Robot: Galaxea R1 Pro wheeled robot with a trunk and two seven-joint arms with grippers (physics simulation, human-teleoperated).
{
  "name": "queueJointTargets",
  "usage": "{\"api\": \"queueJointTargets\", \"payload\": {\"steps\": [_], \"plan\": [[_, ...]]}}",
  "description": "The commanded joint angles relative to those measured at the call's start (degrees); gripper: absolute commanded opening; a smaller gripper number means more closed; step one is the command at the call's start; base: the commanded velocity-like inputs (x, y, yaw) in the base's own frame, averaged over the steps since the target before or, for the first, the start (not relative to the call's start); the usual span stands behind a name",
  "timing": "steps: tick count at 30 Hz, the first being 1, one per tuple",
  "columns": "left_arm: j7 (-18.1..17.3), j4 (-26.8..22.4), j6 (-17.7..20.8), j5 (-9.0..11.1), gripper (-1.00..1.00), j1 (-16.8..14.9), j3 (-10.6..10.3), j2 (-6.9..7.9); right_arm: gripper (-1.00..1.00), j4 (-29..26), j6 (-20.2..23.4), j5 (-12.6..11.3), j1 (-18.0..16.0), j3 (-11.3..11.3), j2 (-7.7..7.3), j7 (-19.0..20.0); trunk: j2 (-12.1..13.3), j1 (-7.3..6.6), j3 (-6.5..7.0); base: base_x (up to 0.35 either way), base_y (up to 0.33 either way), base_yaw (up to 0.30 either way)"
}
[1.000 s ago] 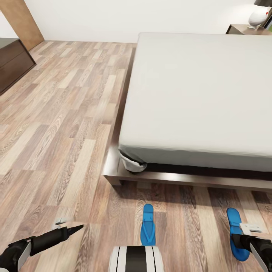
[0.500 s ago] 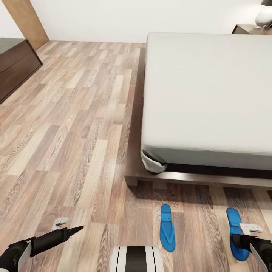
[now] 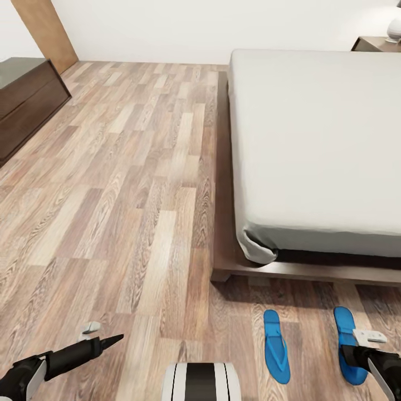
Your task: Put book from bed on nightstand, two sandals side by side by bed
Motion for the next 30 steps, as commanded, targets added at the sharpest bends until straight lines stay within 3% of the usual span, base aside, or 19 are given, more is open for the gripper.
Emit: {"api": "queueJointTargets", "payload": {"steps": [1,19,30], "plan": [[-0.32,0.00,0.60,-0.29,1.00,-0.05,0.45,-0.06,-1.00,-0.15,0.37,0.13,0.01,-0.28,0.02,0.39,-0.01,-0.01,-0.03,0.028,0.311,0.000],[-0.17,0.09,0.60,-0.27,1.00,-0.05,0.45,-0.05,-1.00,-0.13,0.37,0.32,0.01,-0.26,0.03,0.39,-0.01,-0.01,-0.03,0.003,0.242,0.000],[-0.08,0.09,0.60,-0.24,1.00,-0.05,0.45,-0.06,-1.00,-0.13,0.37,0.25,0.01,-0.18,0.05,0.39,-0.04,0.05,-0.48,0.000,0.040,0.000]]}}
